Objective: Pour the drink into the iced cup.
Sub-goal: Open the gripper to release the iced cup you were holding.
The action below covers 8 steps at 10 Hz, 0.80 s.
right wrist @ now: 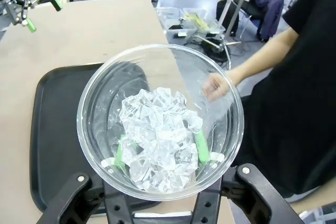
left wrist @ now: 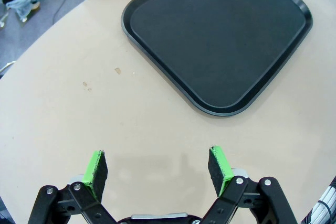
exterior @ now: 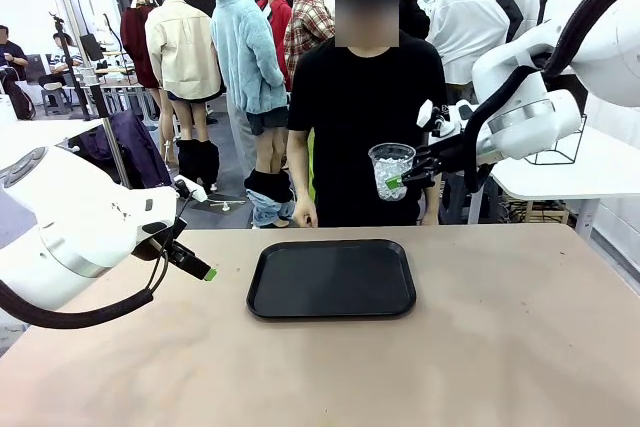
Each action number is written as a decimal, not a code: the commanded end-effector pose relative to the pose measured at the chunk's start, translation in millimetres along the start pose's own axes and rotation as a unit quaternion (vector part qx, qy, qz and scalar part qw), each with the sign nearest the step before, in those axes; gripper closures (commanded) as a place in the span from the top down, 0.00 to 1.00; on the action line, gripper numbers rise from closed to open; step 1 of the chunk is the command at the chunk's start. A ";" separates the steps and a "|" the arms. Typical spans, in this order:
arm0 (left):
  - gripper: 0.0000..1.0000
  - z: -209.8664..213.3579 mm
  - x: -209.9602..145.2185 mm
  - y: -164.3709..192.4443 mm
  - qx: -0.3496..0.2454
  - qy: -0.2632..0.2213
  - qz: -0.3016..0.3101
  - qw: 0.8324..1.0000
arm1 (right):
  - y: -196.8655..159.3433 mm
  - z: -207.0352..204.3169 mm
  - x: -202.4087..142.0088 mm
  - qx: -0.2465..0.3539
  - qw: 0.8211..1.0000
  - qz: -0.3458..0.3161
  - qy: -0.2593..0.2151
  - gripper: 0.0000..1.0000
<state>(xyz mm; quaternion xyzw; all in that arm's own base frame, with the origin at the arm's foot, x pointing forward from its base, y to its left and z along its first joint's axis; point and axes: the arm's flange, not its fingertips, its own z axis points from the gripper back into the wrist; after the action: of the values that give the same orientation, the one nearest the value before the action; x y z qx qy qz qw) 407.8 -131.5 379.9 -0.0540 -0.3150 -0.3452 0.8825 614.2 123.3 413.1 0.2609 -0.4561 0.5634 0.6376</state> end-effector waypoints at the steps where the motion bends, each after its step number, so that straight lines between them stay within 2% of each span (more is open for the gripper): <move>1: 1.00 0.6 -0.1 -0.3 0.005 -0.001 -0.004 1.000 | -5.6 -2.2 3.5 -0.001 1.000 0.001 -0.018 0.53; 8: 1.00 0.6 -0.1 -0.3 0.005 -0.001 -0.004 1.000 | -0.6 0.1 1.1 -0.001 1.000 -0.001 -0.003 0.53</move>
<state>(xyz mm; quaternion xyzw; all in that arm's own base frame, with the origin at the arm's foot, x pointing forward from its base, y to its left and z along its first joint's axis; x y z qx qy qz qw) 407.8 -131.5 380.0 -0.0540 -0.3150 -0.3452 0.8825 614.7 123.6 414.0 0.2619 -0.4578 0.5621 0.6371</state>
